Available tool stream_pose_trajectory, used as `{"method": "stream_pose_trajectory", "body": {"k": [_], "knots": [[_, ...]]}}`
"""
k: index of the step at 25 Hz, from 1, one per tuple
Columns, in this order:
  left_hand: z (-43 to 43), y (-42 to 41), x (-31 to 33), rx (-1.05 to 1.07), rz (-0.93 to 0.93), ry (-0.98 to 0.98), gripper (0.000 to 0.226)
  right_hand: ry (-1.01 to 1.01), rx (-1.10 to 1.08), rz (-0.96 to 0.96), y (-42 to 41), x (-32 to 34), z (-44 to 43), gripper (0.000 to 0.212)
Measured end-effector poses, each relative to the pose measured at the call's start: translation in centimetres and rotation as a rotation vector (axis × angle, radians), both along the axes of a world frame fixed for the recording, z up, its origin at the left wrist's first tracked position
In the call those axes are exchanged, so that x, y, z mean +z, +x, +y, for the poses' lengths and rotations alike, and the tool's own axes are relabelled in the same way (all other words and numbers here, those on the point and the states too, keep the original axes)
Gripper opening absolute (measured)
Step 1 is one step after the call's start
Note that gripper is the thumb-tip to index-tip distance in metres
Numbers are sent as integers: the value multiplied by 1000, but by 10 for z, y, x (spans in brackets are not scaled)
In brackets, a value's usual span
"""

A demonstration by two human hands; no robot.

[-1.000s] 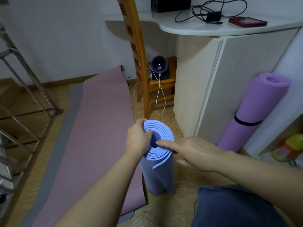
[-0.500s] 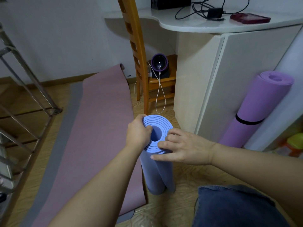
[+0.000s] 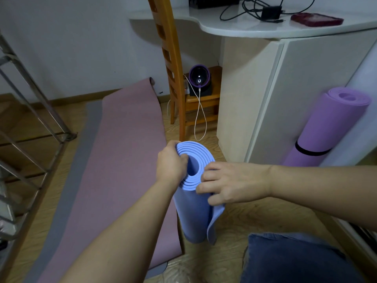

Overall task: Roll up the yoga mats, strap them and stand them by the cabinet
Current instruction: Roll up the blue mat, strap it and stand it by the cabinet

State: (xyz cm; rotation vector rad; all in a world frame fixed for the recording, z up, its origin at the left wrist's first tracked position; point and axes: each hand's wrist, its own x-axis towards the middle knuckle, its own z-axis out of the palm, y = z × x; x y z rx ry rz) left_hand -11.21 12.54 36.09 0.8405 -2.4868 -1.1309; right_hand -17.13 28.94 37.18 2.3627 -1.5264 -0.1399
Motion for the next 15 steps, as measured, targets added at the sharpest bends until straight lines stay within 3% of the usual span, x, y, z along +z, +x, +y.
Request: {"method": "stream_pose_trajectory", "body": {"k": [7,15], "knots": [[-11,-10,0,11,2,11,34,-58,-286,-429,-7,-14,-10,14],[-8,-19,-3,-22,21,8,34,-200,-342,-555,-3,-26,-24,10]]}}
